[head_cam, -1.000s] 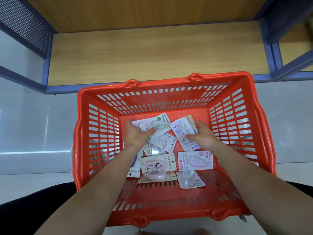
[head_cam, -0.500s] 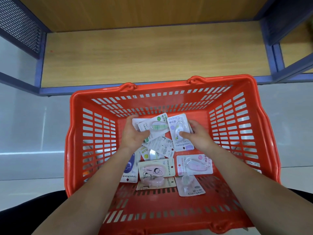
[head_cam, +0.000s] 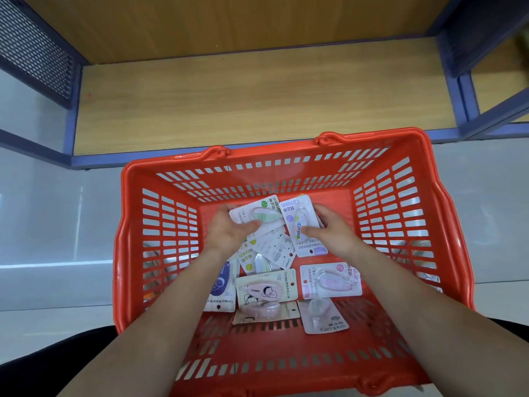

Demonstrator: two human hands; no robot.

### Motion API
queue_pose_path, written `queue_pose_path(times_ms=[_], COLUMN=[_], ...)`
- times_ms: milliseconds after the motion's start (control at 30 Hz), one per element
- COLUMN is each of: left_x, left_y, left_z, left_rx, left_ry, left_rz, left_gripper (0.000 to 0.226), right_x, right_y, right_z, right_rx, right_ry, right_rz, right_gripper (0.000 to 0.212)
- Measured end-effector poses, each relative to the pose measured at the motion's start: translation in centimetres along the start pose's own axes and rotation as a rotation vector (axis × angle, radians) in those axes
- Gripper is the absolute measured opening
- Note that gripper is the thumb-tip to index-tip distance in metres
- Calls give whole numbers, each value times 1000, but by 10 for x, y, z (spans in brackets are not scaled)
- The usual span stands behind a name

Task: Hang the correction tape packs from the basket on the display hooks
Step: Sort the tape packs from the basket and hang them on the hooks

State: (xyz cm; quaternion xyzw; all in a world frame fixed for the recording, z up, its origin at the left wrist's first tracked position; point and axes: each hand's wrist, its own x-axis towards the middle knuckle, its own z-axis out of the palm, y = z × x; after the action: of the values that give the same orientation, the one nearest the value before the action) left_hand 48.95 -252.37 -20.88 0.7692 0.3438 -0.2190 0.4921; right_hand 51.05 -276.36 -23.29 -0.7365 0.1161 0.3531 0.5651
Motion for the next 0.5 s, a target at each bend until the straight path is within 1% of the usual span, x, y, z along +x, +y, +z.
queue_pose_path(times_ms=[200, 267, 367, 500], left_x=[-7, -8, -9, -9], left_y=[2, 3, 4, 1], left_z=[-6, -4, 2, 13], left_rx=[193, 246, 311, 322], left_ry=[-188, -236, -258, -229], left_rz=[28, 19, 7, 16], left_gripper=[63, 61, 60, 71], right_x=[-7, -7, -7, -3], right_y=[-3, -3, -4, -2], right_z=[1, 1, 3, 7], right_rx=[4, 12, 6, 13], right_ry=[-20, -22, -31, -30], right_rz=[25, 31, 39, 47], right_gripper=[45, 43, 42, 44])
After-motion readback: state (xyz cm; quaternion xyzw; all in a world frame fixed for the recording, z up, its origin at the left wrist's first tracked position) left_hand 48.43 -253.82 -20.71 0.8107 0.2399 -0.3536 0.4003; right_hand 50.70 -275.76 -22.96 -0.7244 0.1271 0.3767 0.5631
